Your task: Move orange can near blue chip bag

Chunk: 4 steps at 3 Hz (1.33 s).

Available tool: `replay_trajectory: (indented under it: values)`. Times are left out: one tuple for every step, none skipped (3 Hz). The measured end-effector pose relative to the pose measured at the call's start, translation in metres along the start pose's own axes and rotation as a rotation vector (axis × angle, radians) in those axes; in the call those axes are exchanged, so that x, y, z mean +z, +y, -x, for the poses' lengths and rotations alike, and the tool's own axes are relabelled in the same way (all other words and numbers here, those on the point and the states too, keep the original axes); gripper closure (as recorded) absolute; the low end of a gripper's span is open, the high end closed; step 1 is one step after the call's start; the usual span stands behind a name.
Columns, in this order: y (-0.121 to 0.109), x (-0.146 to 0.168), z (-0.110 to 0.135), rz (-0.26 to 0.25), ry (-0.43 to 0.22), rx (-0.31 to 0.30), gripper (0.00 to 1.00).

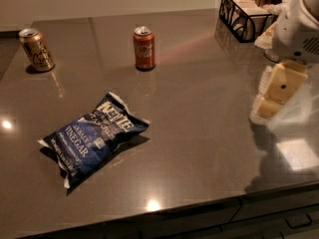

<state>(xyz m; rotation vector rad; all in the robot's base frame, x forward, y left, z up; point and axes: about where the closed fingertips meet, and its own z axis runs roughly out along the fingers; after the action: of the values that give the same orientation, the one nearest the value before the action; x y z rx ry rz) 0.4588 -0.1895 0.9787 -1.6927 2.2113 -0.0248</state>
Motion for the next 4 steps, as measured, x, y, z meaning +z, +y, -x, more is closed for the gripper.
replay_trajectory:
  values:
    - [-0.014, 0.013, 0.046, 0.012, -0.083, 0.020, 0.00]
    - [-0.026, 0.025, 0.095, 0.007, -0.170, 0.052, 0.00]
    - [-0.036, 0.040, 0.145, -0.015, -0.253, 0.076, 0.00]
    - [-0.044, 0.057, 0.190, -0.040, -0.317, 0.103, 0.00]
